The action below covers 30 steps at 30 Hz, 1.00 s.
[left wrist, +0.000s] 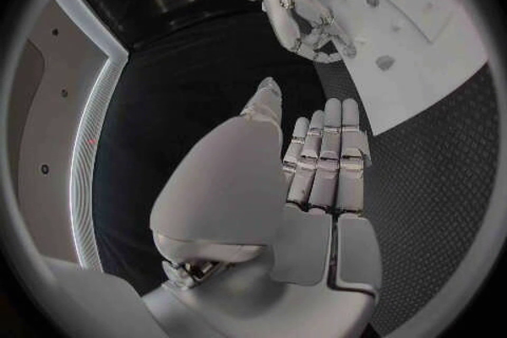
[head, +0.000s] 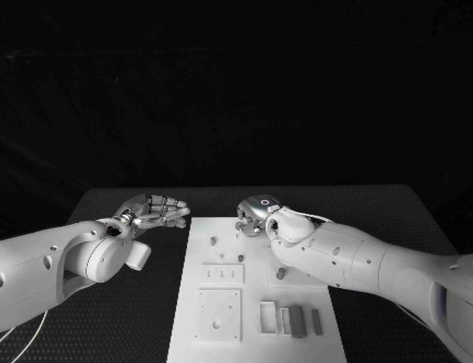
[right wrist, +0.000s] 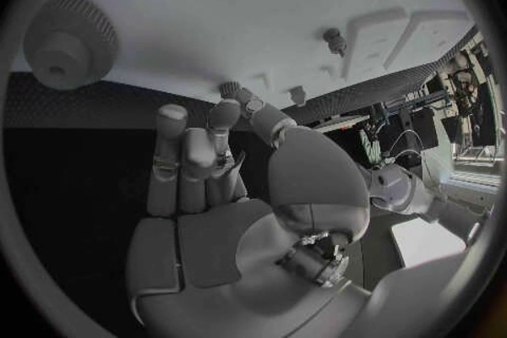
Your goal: Assemble the parts on the task board
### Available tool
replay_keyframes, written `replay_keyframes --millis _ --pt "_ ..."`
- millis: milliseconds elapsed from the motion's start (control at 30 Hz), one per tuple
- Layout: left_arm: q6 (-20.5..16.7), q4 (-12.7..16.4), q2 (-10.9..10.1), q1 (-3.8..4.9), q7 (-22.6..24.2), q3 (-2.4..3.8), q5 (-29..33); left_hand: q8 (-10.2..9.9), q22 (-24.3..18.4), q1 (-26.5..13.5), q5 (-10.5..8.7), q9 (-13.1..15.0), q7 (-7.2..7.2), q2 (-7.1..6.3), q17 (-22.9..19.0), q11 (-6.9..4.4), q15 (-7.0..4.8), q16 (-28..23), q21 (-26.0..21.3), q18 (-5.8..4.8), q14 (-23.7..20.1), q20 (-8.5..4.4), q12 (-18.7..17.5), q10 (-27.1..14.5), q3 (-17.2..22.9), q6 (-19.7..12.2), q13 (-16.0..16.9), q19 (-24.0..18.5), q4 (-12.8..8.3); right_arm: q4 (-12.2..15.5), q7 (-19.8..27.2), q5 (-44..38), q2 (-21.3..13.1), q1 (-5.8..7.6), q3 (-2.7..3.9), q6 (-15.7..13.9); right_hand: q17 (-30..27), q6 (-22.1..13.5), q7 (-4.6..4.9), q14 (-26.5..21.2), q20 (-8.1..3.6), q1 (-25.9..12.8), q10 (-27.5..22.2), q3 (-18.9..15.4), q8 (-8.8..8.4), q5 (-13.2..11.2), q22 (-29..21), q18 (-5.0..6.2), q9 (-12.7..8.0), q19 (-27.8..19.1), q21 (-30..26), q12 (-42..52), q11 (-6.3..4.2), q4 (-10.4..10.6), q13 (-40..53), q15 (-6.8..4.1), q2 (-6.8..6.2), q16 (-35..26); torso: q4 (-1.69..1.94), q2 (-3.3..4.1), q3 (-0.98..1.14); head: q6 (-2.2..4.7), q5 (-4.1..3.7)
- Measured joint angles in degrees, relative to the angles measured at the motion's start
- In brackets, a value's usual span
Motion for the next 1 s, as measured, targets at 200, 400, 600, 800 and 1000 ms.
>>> replay_keyframes --millis 200,400,600,800,1000 --pt "0.03 -0.12 -0.22 0.0 -0.01 0.0 0.0 0.0 0.0 0.0 0.0 0.0 0.0 0.0 0.06 0.0 0.0 0.0 0.0 0.0 0.0 0.0 0.0 0.0 0.0 0.0 0.0 0.0 0.0 3.61 0.07 0.51 -3.12 0.03 0.29 -0.4 -0.06 0.0 0.0 0.0 0.09 0.0 0.0 0.0 0.0 0.0 0.0 0.01 -0.1 0.09 0.0 0.0 0.0 0.0 0.0 0.0 0.0 0.0 -0.03 -0.06 0.0 0.2 -0.01" --pt "0.03 -0.27 -1.14 0.0 0.0 0.0 0.0 0.0 0.0 0.0 0.0 0.01 0.0 0.0 0.06 0.0 0.0 -0.22 -0.2 -0.01 -0.01 0.0 0.0 0.0 0.0 0.0 0.01 0.0 0.0 10.78 0.15 1.56 -8.52 1.63 3.79 -0.8 -0.06 0.01 -0.01 0.0 0.1 0.2 0.0 0.0 -0.2 0.0 0.0 0.01 -0.18 0.09 0.0 0.0 -0.01 0.0 0.0 0.0 -0.65 0.0 -0.4 -0.1 0.0 0.9 0.19" --pt "0.01 -0.33 -1.39 0.01 0.06 0.0 0.0 0.0 0.0 0.0 0.0 0.01 0.0 0.0 0.11 0.0 0.0 -0.23 -0.23 -0.11 -0.01 0.0 0.0 0.0 0.0 0.0 0.01 0.0 0.0 14.88 0.13 5.43 -14.53 3.09 5.38 1.01 -0.29 -0.86 0.45 -0.62 0.39 0.62 -0.92 0.0 -0.85 0.0 0.0 0.0 -0.58 -0.66 -0.25 -0.67 0.68 0.0 0.0 0.61 -2.58 0.0 -1.01 -0.14 0.05 1.53 0.32" --pt "0.01 -0.48 -1.48 0.01 0.08 0.0 0.0 0.0 0.0 0.0 0.0 0.01 0.0 0.0 0.13 0.0 0.0 -0.23 -0.23 -0.25 -0.01 0.0 0.0 0.0 0.0 0.0 0.01 0.0 0.0 14.65 1.87 11.22 -17.75 3.72 5.42 4.65 -0.5 -2.7 1.49 -4.58 2.08 2.7 -9.93 0.24 -1.97 0.0 0.0 0.0 -1.18 -4.6 -1.57 -3.99 1.98 -0.39 -0.27 2.08 -4.28 -0.85 -1.42 -0.14 0.18 1.93 0.41" --pt "0.03 -0.8 -1.36 0.01 0.09 0.01 0.0 0.0 0.0 0.0 0.0 0.01 0.0 0.0 0.17 0.0 -0.21 -0.23 -0.23 -0.25 0.2 0.0 0.0 0.0 0.0 0.0 0.01 0.0 0.0 13.38 4.1 12.91 -18.96 3.66 5.37 7.3 0.18 -2.68 1.55 -5.46 2.61 4.46 -13.24 -2.03 -1.97 0.0 0.0 0.0 -1.56 -5.32 0.39 11.31 1.54 -0.39 11.99 2.36 -4.13 2.7 -1.41 -0.14 0.29 1.92 0.13"
